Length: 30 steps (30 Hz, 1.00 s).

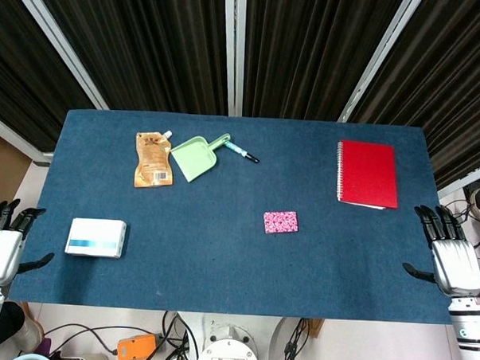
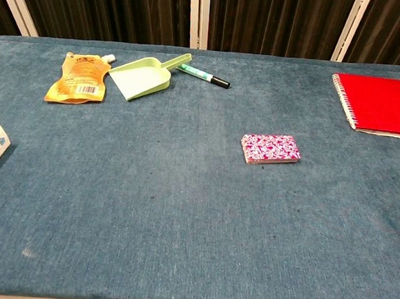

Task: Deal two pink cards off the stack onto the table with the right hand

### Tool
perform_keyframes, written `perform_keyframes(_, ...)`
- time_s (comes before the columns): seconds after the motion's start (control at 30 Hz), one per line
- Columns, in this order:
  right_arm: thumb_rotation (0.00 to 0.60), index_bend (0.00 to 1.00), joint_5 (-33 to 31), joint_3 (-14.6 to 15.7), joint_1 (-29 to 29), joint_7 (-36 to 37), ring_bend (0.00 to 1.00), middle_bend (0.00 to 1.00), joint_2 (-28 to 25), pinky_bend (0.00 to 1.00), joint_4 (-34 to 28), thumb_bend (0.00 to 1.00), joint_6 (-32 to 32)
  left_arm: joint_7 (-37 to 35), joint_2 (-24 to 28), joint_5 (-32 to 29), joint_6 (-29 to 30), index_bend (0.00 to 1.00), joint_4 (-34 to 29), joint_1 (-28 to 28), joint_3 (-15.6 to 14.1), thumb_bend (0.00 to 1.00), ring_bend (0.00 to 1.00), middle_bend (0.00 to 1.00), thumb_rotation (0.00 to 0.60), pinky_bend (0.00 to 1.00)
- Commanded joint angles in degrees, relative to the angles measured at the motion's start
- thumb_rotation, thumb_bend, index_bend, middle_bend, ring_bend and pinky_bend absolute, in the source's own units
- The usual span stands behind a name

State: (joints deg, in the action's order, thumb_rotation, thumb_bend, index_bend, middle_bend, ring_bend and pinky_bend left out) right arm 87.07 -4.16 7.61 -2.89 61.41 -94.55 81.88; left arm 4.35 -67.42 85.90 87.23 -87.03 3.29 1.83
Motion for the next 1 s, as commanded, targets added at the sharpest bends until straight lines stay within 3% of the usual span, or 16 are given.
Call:
perform_keyframes(0.03, 0.6, 0.0, -0.1, 0.0, 0.1, 0.0, 0.02, 0.14, 0.0, 0.14, -0.3, 0.1, -0.2, 0.2, -0.1, 0.2, -0.2, 0.2, -0.1, 0.2, 0.1, 0.0, 0.05, 0.22, 0.6, 0.03)
perform_keyframes(0.17, 0.6, 0.0, 0.3, 0.0, 1.1, -1.1, 0.03, 0.14, 0.1, 0.15, -1.3, 0.1, -1.5, 0.6, -0.3, 0.7, -0.2, 0.2, -0.3, 0.6, 0.2, 0.0, 0.05, 0.22, 0.6, 0.03)
perform_keyframes(0.23, 0.6, 0.0, 0.5, -0.3, 2.5, -3.1, 0.07, 0.14, 0.4, 0.21, -2.5, 0.1, -3.1, 0.8, -0.4, 1.0, -0.2, 0.2, -0.5, 0.9, 0.3, 0.0, 0.05, 0.22, 0.6, 0.03)
perform_keyframes(0.3, 0.6, 0.0, -0.4, -0.9, 4.7, -6.9, 0.17, 0.14, 0.7, 0.33, -4.7, 0.1, -6.2, 1.0, -0.6, 1.5, -0.2, 0.2, -0.6, 1.2, 0.4, 0.0, 0.05, 0.22, 0.6, 0.03)
perform_keyframes(0.47, 0.6, 0.0, -6.7, -4.0, 11.8, -17.8, 0.66, 0.14, 3.1, 0.84, -10.3, 0.1, -15.9, 1.5, -0.7, 2.2, -0.1, 0.2, -0.9, 1.7, 0.6, 0.0, 0.05, 0.22, 0.6, 0.03)
perform_keyframes(0.57, 0.6, 0.0, -13.7, -6.2, 16.8, -24.3, 0.76, 0.14, 6.4, 0.97, -10.7, 0.1, -21.8, 1.5, -0.7, 2.3, -0.1, 0.2, -0.9, 1.8, 0.6, 0.0, 0.05, 0.22, 0.6, 0.03)
perform_keyframes(0.7, 0.6, 0.07, -23.6, -8.2, 23.2, -32.1, 0.82, 0.19, 12.8, 1.0, -9.0, 0.15, -26.2, 1.5, -0.9, 2.2, -0.7, 0.2, -0.5, 2.1, 0.5, 0.01, 0.05, 0.22, 0.6, 0.03)
perform_keyframes(0.83, 0.6, 0.14, -32.2, -8.5, 28.3, -39.0, 0.84, 0.22, 18.0, 1.0, -6.7, 0.26, -27.7, 1.1, -1.2, 1.9, -1.3, 0.2, 0.1, 2.4, 0.5, 0.0, 0.05, 0.22, 0.6, 0.03)
perform_keyframes(1.0, 0.6, 0.19, -42.1, -8.1, 33.8, -46.3, 0.85, 0.23, 23.2, 1.0, -4.9, 0.28, -27.2, 0.4, -1.5, 1.5, -1.8, 0.2, 1.0, 2.6, 0.6, 0.0, 0.05, 0.22, 0.6, 0.03)
